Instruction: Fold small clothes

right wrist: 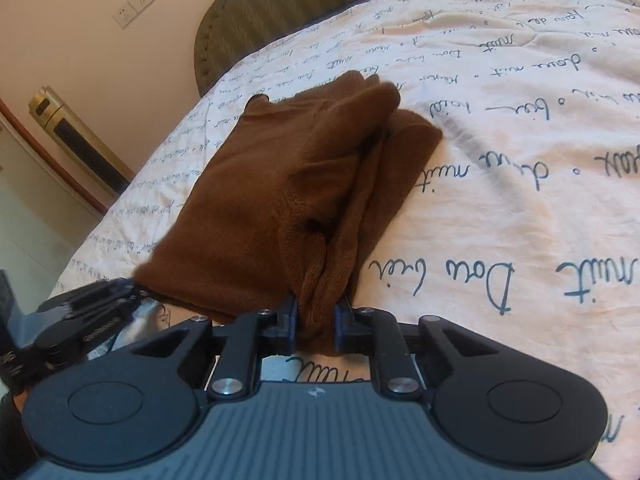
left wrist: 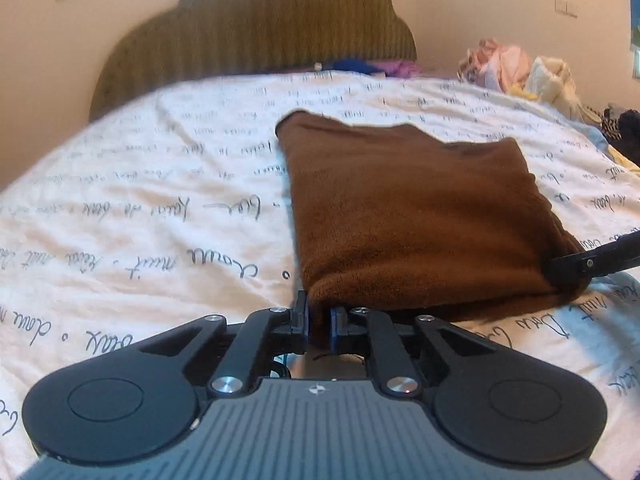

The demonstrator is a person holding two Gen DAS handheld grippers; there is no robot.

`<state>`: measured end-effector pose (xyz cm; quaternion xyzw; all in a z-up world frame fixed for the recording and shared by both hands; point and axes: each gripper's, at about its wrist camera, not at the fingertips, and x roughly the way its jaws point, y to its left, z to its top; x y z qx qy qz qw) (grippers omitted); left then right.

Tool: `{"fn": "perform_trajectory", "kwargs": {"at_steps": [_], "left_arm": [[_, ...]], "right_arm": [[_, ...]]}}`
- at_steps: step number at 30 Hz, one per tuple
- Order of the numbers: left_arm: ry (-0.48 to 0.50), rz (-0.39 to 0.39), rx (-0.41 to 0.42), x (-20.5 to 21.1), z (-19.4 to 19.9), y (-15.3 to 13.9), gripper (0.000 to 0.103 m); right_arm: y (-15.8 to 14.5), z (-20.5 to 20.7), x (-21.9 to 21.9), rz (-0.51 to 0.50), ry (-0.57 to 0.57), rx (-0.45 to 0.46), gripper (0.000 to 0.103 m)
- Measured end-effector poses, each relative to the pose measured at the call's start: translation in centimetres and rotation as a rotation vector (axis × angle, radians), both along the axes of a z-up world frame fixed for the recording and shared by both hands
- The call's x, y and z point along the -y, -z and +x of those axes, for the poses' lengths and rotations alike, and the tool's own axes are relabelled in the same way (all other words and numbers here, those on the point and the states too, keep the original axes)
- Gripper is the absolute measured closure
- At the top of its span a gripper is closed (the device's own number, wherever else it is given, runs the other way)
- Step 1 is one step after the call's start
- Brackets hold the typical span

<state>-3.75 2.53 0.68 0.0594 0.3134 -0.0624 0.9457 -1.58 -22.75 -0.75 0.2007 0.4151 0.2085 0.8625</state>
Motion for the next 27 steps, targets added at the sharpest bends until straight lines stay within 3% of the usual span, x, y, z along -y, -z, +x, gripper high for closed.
{"fn": "perform_trajectory", "kwargs": {"at_steps": [2, 4, 5, 6, 7, 8, 9, 11, 13, 15, 16, 17, 18, 19, 22, 23, 25, 26, 27], "left_arm": [[0.009, 0.017, 0.011, 0.5, -0.6, -0.6, 0.085], [0.021, 0.005, 0.008, 0.3, -1.7, -1.1, 0.077], [0.025, -0.02, 0.009, -0.1, -2.3, -1.5, 0.066], [0.037, -0.068, 0.015, -0.7, -2.8, -2.0, 0.048], [0.045, -0.124, 0.02, -1.4, -3.2, -2.5, 0.039], [0.049, -0.185, 0.024, -2.0, -3.1, -3.1, 0.023], [0.049, -0.252, 0.019, -2.7, -2.8, -3.5, 0.017], [0.048, -0.403, -0.058, -3.8, -0.8, -3.5, 0.018], [0.023, -0.581, -0.191, -4.9, 1.8, -2.4, 0.027], [-0.009, -0.685, -0.307, -5.2, 3.8, -0.8, 0.044], [-0.019, -0.689, -0.341, -5.1, 4.4, -0.2, 0.056], [-0.029, -0.67, -0.365, -4.9, 4.7, 0.2, 0.08], [-0.033, -0.657, -0.361, -4.9, 4.5, 0.1, 0.082], [-0.022, -0.642, -0.344, -4.8, 4.1, -0.3, 0.084], [0.024, -0.488, -0.285, -4.3, 3.1, -1.3, 0.083], [0.044, -0.423, -0.279, -3.9, 3.2, -0.8, 0.081], [0.069, -0.378, -0.252, -3.3, 3.1, -0.7, 0.075], [0.075, -0.366, -0.237, -3.2, 2.9, -1.2, 0.066], [0.07, -0.355, -0.206, -3.3, 2.4, -2.1, 0.048]], "right_arm": [[-0.1, 0.0, -0.1, 0.01, 0.007, 0.015, 0.081], [-0.5, -0.5, 0.3, 0.043, 0.028, 0.0, 0.068], [-0.7, -0.9, 0.7, 0.054, 0.043, -0.006, 0.061], [-1.0, -1.4, 1.1, 0.063, 0.06, -0.005, 0.044], [-1.3, -2.1, 1.8, 0.084, 0.079, 0.011, 0.029], [-1.5, -2.6, 2.4, 0.115, 0.091, 0.026, 0.024], [-1.5, -2.7, 3.0, 0.15, 0.096, 0.03, 0.023], [-1.2, -1.5, 4.0, 0.211, 0.108, -0.014, 0.023], [-0.3, 0.4, 4.4, 0.25, 0.109, -0.077, 0.023], [0.5, 2.0, 4.2, 0.299, 0.112, -0.126, 0.023], [0.8, 2.6, 3.9, 0.316, 0.097, -0.136, 0.026], [0.9, 3.0, 3.5, 0.321, 0.087, -0.138, 0.035], [0.9, 3.2, 3.2, 0.311, 0.079, -0.137, 0.082], [1.0, 3.4, 2.7, 0.284, 0.054, -0.154, 0.083], [-0.5, 1.5, 1.6, 0.179, 0.0, -0.066, 0.085], [-0.6, 1.1, 1.3, 0.144, -0.013, -0.057, 0.085], [0.6, 0.8, 1.2, 0.13, -0.03, -0.07, 0.085], [0.9, 0.7, 1.6, 0.152, -0.029, -0.053, 0.083], [0.8, 0.9, 2.2, 0.178, -0.026, -0.062, 0.077]]}}
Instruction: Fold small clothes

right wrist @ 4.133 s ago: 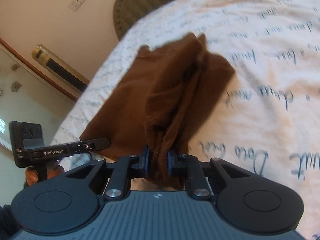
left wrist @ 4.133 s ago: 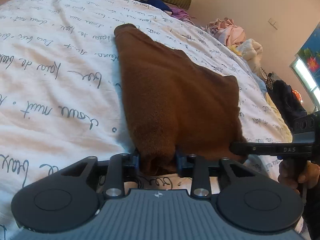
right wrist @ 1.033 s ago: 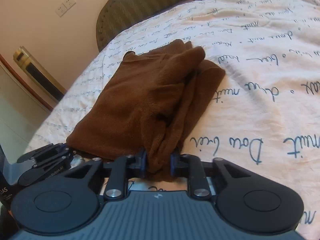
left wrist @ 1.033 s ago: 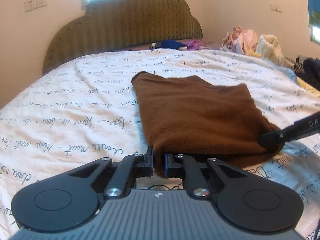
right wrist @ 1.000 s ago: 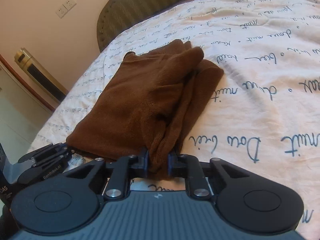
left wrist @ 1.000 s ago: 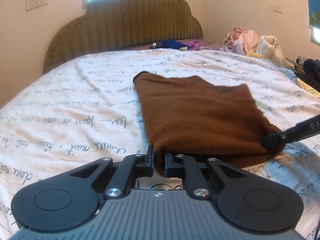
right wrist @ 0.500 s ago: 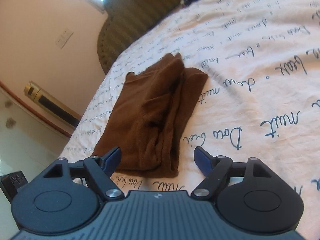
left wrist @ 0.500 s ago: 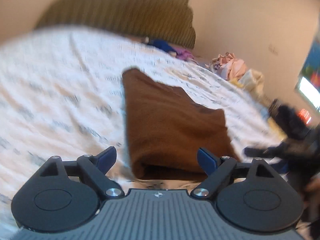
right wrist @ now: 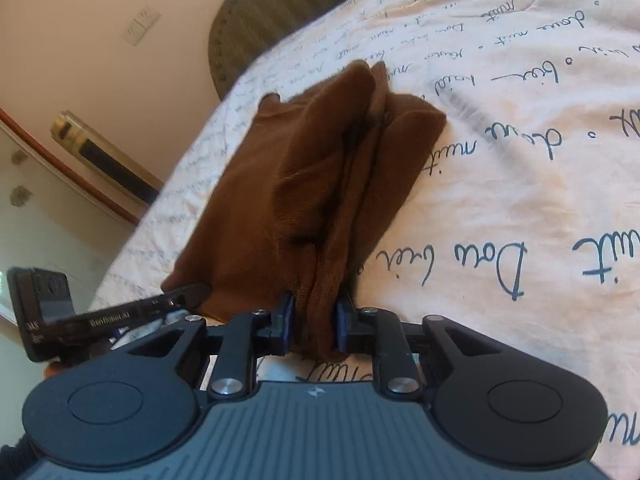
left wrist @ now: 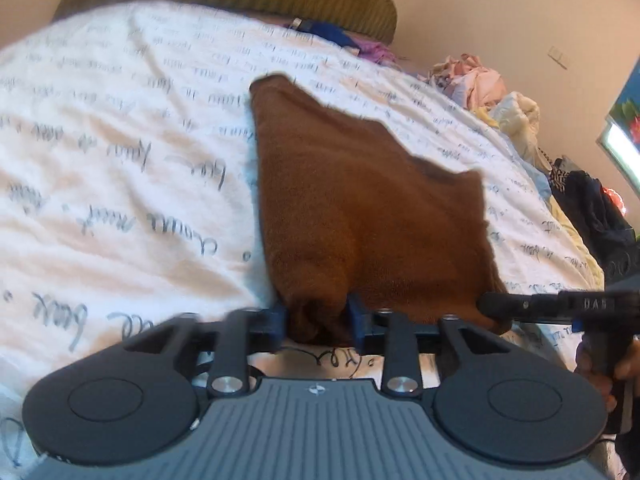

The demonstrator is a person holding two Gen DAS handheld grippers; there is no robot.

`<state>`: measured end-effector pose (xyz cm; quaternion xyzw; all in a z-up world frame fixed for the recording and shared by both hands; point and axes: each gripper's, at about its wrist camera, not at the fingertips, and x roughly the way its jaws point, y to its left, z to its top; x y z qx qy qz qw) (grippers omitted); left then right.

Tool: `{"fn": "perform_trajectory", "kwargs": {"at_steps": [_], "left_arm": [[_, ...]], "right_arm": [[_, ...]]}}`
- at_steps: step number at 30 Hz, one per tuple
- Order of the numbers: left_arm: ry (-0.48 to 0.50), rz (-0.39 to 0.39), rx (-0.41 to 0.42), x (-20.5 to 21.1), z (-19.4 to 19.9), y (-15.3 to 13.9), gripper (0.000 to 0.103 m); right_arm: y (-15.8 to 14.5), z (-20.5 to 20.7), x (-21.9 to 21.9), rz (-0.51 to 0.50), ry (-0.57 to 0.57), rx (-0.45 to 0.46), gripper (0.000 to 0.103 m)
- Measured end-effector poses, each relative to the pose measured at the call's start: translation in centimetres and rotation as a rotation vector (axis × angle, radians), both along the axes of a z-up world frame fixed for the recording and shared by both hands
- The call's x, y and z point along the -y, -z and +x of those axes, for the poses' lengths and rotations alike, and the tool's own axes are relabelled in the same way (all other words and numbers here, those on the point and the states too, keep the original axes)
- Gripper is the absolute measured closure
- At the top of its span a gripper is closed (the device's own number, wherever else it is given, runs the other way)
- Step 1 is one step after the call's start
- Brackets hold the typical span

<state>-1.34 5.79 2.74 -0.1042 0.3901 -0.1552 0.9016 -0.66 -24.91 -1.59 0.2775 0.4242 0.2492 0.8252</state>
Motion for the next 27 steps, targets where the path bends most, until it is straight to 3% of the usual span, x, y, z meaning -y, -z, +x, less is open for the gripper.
{"fn": "perform_trajectory", "kwargs": {"at_steps": [1, 2, 3, 4, 6, 8, 11, 14, 17, 18, 19, 21, 24, 27], "left_arm": [[-0.02, 0.012, 0.05, -0.3, -0.7, -0.9, 0.038], [-0.032, 0.018, 0.119, -0.7, -1.6, -1.9, 0.023], [-0.039, 0.029, 0.196, -0.9, -2.3, -3.1, 0.016], [-0.046, 0.048, 0.247, -0.9, -2.5, -3.9, 0.015], [-0.056, 0.108, 0.304, 0.4, -1.6, -5.2, 0.015], [-0.042, 0.16, 0.322, 2.5, 0.7, -5.4, 0.015], [-0.028, 0.272, 0.275, 5.9, 5.7, -3.9, 0.017], [-0.016, 0.36, 0.197, 8.0, 8.9, -1.3, 0.021], [-0.033, 0.371, 0.163, 8.0, 9.4, 0.6, 0.019], [-0.037, 0.366, 0.165, 7.8, 9.4, 0.8, 0.018], [-0.04, 0.35, 0.156, 7.4, 9.4, 1.0, 0.018], [-0.043, 0.314, 0.136, 6.7, 9.6, 1.1, 0.016], [-0.048, 0.269, 0.11, 6.1, 10.2, 1.5, 0.014], [-0.057, 0.274, 0.114, 6.1, 10.1, 1.7, 0.011]], "right_arm": [[-0.3, 0.3, 0.6, 0.017, 0.009, -0.028, 0.064], [-0.9, 0.5, 1.3, 0.026, 0.025, -0.045, 0.059], [-1.9, 0.6, 2.5, 0.042, 0.056, -0.016, 0.05], [-3.1, 0.7, 3.6, 0.058, 0.098, 0.041, 0.038], [-5.2, 2.0, 4.9, 0.069, 0.152, 0.142, 0.026], [-6.7, 5.1, 4.3, 0.018, 0.143, 0.165, 0.026], [-6.8, 11.4, 1.5, -0.089, 0.083, 0.12, 0.027], [-4.8, 16.4, -1.4, -0.232, 0.064, 0.046, 0.027], [-2.3, 18.8, -3.6, -0.273, 0.023, -0.02, 0.027], [-2.0, 18.8, -4.2, -0.282, 0.006, -0.001, 0.035], [-1.9, 18.5, -4.8, -0.305, -0.009, 0.039, 0.077], [-1.6, 17.9, -5.1, -0.329, -0.04, 0.062, 0.081], [-1.2, 17.9, -2.8, -0.263, -0.007, 0.048, 0.084], [-0.3, 17.5, -2.5, -0.22, 0.023, 0.071, 0.084]]}}
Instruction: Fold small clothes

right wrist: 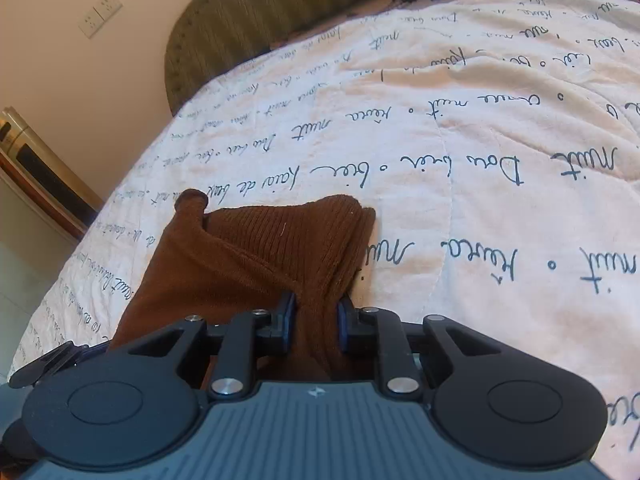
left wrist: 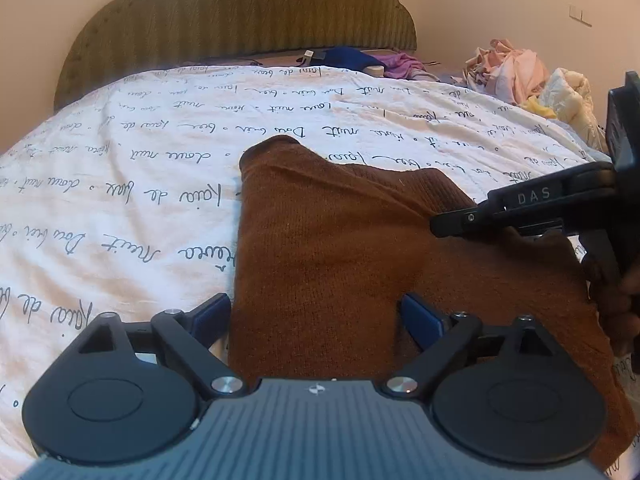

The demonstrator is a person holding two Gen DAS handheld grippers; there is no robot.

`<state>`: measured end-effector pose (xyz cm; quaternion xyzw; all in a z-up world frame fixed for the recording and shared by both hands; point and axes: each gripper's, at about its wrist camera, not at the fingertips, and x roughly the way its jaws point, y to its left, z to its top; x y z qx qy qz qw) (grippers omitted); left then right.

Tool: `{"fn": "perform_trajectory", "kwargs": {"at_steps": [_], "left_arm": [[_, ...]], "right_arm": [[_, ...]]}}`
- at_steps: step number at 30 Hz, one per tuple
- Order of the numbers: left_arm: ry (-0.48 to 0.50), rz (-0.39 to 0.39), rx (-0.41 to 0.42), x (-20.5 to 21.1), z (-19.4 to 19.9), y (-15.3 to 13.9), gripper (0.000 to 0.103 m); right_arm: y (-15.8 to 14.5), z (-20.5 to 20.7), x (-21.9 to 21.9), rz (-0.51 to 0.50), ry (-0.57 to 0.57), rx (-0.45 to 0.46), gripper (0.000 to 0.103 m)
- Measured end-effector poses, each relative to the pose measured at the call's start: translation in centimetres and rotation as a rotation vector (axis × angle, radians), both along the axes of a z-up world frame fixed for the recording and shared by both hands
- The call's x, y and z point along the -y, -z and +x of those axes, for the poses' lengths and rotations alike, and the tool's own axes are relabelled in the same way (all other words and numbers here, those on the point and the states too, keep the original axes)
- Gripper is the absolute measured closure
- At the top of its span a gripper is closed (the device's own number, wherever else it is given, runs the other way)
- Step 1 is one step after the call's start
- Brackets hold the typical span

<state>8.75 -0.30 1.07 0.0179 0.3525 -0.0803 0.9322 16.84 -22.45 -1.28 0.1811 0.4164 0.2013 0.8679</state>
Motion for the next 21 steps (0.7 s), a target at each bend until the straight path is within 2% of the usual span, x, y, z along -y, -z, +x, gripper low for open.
{"fn": "perform_trajectory", "kwargs": {"at_steps": [2, 5, 7, 10, 14, 21], "left_arm": [[-0.001, 0.01, 0.002, 0.2, -0.1, -0.1, 0.011], [-0.002, 0.022, 0.008, 0.2, -0.3, -0.3, 0.011], [-0.006, 0.029, 0.011, 0.4, -0.5, -0.5, 0.011], [-0.013, 0.038, 0.018, 0.5, -0.8, -0.8, 0.011], [-0.019, 0.039, 0.026, 0.2, -2.7, -2.0, 0.013], [-0.017, -0.006, 0.049, -2.9, -11.4, -2.6, 0.012]], "right_arm": [[-0.2, -0.5, -0.4, -0.013, 0.007, 0.029, 0.079], [-0.7, -1.0, 0.0, 0.012, 0.043, 0.024, 0.064], [-1.5, -2.1, 0.7, 0.023, 0.114, 0.03, 0.043], [-2.8, -5.0, 2.2, 0.048, 0.175, 0.103, 0.039], [-3.2, -8.9, 4.5, 0.128, 0.194, 0.08, 0.038], [-3.1, -18.6, 5.5, 0.038, 0.224, 0.084, 0.027]]}}
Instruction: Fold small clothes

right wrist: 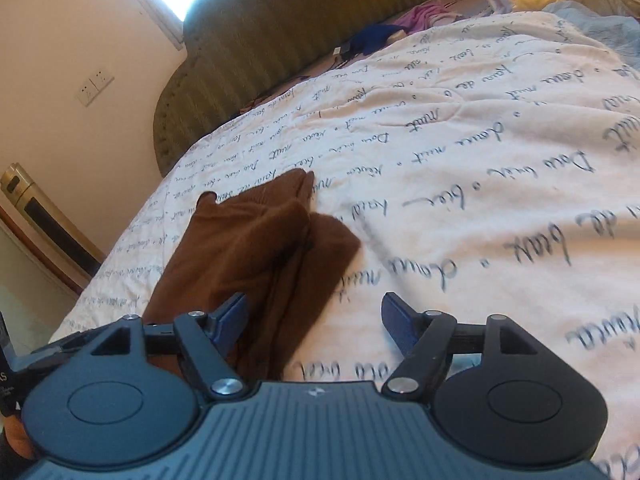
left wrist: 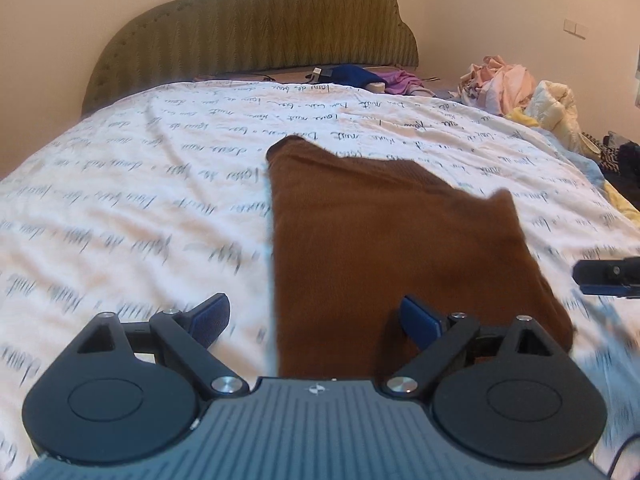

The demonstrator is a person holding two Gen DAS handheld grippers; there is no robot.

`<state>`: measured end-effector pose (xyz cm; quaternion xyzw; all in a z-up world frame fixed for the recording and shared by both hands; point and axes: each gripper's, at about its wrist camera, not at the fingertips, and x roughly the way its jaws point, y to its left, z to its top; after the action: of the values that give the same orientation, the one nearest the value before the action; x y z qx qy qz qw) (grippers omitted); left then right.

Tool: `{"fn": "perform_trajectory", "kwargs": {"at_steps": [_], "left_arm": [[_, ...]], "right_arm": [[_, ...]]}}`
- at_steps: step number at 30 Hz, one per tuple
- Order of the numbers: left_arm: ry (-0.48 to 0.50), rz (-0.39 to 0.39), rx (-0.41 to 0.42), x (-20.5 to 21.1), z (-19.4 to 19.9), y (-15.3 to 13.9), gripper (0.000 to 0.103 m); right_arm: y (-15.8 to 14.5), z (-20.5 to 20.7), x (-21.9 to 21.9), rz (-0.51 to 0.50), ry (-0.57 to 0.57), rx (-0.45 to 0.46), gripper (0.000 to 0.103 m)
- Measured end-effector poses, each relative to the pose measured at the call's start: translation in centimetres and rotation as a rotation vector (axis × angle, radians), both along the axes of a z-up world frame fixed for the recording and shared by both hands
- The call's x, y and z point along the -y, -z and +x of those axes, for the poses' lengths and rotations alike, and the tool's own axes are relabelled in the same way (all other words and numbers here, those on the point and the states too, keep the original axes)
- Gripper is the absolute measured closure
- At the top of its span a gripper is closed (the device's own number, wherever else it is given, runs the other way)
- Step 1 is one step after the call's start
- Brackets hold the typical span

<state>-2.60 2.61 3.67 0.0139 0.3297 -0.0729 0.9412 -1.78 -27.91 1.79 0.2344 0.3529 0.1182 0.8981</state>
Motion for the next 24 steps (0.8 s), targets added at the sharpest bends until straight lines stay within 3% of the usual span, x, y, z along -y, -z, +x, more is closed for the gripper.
{"fn": "perform_trajectory", "kwargs": {"at_steps": [7, 10, 12, 16, 18, 22, 24], "left_arm": [[-0.018, 0.094, 0.024, -6.0, -8.6, -0.8, 0.009], [-0.039, 0.168, 0.079, -7.7, -10.4, -2.5, 0.002], [-0.036, 0.17, 0.105, -7.4, -10.4, -3.4, 0.001], [-0.022, 0.043, 0.101, -4.2, -8.4, -2.4, 0.001], [-0.04, 0.005, 0.073, -1.8, -6.7, -0.8, 0.001], [-0.055, 0.132, 0.002, 2.5, -4.0, 3.3, 0.0], [-0.039, 0.121, -0.018, 2.2, -3.5, 3.7, 0.0]], "right_arm": [[-1.2, -11.3, -0.9, -0.203, -0.151, -0.091, 0.026], [-3.1, -15.6, -1.0, -0.252, -0.265, -0.128, 0.026], [-4.3, -16.9, -1.2, -0.271, -0.277, -0.119, 0.025], [-5.1, -14.9, -2.3, -0.261, -0.134, 0.013, 0.002], [-4.3, -12.3, -3.4, -0.25, -0.051, 0.043, 0.002], [-0.1, -5.8, -7.1, -0.282, 0.019, -0.076, 0.002], [2.1, -4.3, -8.6, -0.36, 0.051, -0.114, 0.0]]}}
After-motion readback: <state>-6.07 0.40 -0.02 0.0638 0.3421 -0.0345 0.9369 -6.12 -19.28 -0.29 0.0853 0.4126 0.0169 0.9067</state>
